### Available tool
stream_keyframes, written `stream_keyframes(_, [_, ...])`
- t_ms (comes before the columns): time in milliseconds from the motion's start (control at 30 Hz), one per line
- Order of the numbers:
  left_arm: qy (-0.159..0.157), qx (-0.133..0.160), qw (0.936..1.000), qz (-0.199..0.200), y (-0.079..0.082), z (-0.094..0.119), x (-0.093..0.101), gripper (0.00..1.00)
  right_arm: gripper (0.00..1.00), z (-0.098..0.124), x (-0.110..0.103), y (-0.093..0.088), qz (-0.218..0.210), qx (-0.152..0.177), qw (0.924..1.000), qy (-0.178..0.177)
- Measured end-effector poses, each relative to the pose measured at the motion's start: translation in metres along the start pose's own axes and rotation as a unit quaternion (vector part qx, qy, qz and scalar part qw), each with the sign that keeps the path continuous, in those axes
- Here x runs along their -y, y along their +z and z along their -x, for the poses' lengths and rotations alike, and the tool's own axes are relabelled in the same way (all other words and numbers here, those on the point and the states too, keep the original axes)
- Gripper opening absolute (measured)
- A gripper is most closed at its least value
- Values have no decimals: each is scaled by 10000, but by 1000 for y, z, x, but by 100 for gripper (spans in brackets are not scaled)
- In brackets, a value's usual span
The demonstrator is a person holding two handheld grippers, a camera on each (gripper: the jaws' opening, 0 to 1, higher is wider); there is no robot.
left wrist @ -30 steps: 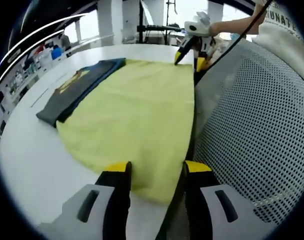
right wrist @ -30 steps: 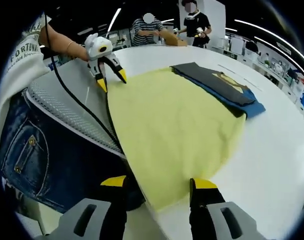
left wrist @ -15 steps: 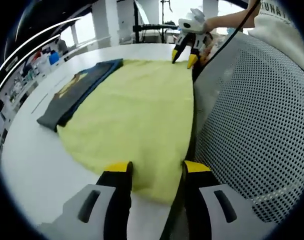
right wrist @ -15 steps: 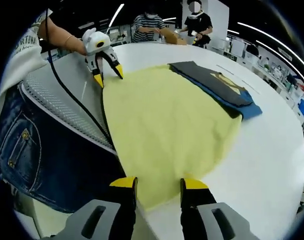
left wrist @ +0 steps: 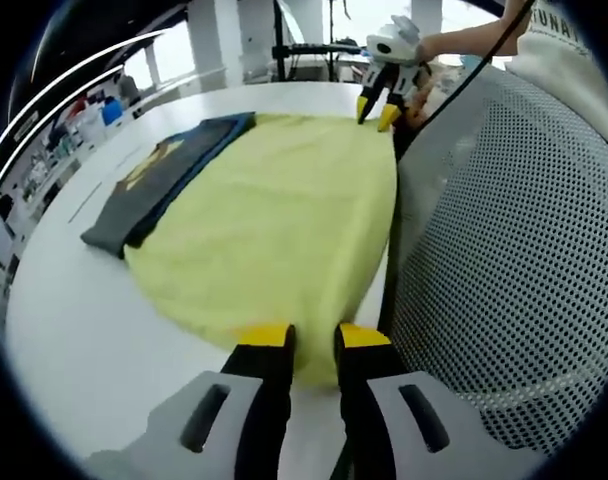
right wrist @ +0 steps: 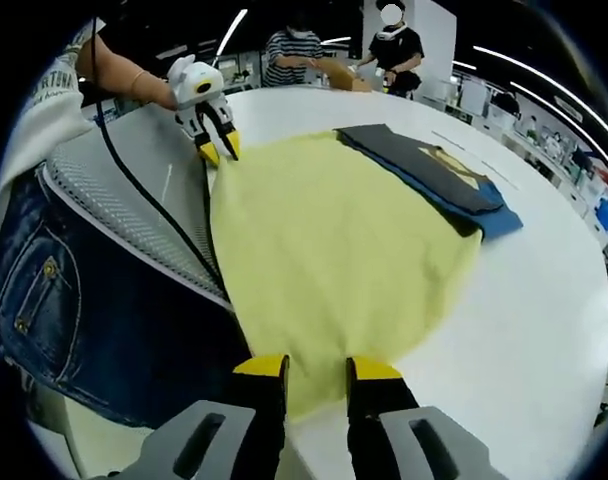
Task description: Fold the garment on the visible template until the final outline fits inside the template.
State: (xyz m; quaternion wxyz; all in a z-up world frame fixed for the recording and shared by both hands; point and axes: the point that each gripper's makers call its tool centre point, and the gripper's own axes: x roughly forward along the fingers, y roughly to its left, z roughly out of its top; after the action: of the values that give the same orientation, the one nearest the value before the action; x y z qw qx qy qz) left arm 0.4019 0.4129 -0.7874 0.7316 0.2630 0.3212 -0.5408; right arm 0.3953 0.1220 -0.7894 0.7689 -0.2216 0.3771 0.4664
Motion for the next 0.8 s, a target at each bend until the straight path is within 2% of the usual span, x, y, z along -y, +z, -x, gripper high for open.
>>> stream_keyframes(133, [31,-50,10000,-4,-2,1,-2,6,14,-1,-2,0,78,-17,10000,55])
stream_keyframes(367, [91,-70,9999,49,-4,3,-5,5,1,-2,-5,1,173,-27,9998,89])
stream_keyframes(400, [117,-78,9999,47,-4,4,-5,5,0,-3,0,1,271,-65,9996,-57])
stream_keyframes(767, [169,-115,9997,111,-3,5,-5,3,0,0,-5,1,114,19,9999,79])
stream_keyframes(800, [168,-116,9997,109,-3,5,-5,3,3,0,-6,1,62,36,9999,85])
